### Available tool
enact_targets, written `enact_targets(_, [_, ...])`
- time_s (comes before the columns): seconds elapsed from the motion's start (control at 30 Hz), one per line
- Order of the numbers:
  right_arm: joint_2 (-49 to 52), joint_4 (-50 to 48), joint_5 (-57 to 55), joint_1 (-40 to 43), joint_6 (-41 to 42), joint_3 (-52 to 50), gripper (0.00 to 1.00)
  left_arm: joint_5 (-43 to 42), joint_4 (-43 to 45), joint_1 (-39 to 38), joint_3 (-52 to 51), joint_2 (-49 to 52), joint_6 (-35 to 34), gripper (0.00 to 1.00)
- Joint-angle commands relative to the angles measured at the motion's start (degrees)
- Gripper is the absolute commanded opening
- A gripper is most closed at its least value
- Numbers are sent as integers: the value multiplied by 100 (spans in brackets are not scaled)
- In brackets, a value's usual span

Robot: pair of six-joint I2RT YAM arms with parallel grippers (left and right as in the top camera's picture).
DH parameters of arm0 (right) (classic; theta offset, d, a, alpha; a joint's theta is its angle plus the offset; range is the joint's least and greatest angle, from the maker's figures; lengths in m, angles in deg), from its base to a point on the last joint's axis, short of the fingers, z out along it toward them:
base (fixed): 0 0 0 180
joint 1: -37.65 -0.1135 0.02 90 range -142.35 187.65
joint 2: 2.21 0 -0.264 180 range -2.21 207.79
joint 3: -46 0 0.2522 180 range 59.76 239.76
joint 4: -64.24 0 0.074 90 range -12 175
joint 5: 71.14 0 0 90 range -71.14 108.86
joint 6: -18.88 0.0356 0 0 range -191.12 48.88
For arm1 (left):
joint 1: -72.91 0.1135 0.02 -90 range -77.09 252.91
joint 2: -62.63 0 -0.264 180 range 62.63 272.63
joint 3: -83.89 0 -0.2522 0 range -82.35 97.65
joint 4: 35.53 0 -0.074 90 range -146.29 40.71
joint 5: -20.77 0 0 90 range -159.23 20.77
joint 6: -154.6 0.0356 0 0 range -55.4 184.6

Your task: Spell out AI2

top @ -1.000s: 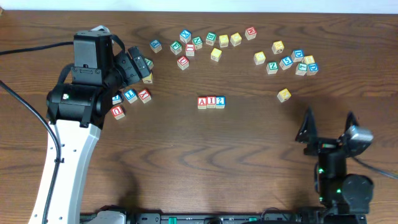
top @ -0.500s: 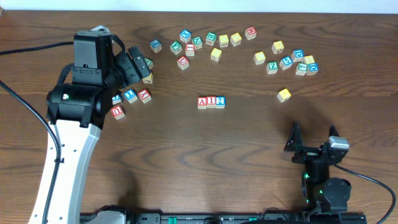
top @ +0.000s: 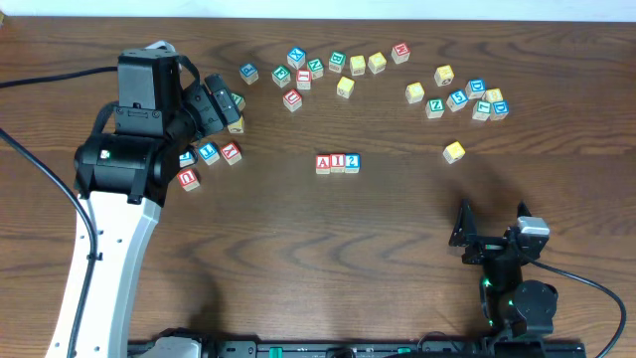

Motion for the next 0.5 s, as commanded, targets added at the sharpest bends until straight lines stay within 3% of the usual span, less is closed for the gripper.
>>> enact_targets(0.0, [-39,24,72,24,-44,-11,99,52,-17,9,68,9,35,98])
enact_targets(0.47, [-39,24,72,24,-44,-11,99,57,-57,9,68,9,52,98])
